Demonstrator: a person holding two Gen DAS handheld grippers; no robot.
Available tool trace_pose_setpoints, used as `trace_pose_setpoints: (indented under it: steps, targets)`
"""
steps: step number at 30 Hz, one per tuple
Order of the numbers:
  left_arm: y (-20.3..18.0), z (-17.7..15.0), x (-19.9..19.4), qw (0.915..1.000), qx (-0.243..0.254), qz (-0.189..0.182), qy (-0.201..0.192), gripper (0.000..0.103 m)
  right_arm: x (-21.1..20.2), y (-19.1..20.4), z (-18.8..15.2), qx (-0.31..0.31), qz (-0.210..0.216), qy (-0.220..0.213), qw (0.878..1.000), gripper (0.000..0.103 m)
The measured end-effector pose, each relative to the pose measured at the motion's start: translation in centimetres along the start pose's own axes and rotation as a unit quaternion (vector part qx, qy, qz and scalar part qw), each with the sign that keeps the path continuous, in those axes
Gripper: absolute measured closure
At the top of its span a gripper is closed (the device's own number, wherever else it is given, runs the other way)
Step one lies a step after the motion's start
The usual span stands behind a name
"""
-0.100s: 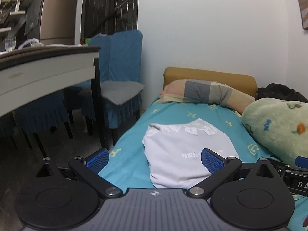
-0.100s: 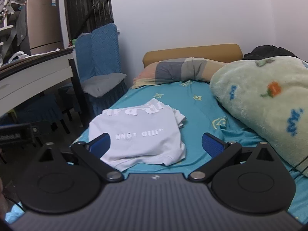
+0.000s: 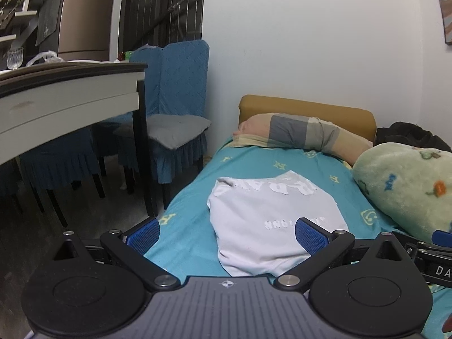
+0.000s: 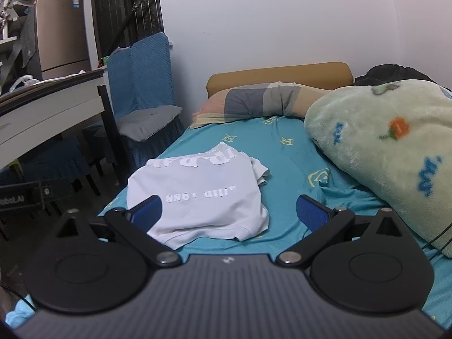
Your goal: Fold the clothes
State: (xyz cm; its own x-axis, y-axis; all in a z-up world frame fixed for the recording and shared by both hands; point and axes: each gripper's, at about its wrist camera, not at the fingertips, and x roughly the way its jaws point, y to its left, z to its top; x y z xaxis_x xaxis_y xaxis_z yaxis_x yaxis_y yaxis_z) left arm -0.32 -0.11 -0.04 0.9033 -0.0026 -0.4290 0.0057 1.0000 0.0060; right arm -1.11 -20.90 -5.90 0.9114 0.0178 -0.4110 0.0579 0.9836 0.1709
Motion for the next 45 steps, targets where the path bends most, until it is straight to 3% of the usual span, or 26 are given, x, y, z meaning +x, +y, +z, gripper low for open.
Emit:
trace_pose_setpoints:
  steps: [7,11,18,30,45]
  targets:
    - [-1.5,-2.5,-2.4,0.9996,0.018,0.006,-0.022,0.0,-1.2,0.4,-0.1,-0.014,0.005,-0.024,1.0,0.0]
    - [0.1,-0.1,-0.8,0.9999,0.001,-0.003,0.011,0.0,-1.0,1.2,-0.1,-0.031,-0.004,-0.021,0.999,0.0]
    - [0.0,-0.5,-1.0,0.9999,0.0,-0.006,0.009,0.0,-1.5,1.7,0.0,-0.052,-0.011,-0.037,0.998,0.0]
    - [-0.6,-1.1,-0.8,0.9999,0.012,-0.007,0.008,0.0,-1.3,1.0,-0.1,-0.034,-0.01,-0.029,0.999,0.0]
    - [-1.8,-1.8,0.0,0.9983,0.049,0.032,0.003,0.0,-2.1,0.6,0.6,-0.016,0.001,-0.037,0.999,0.0]
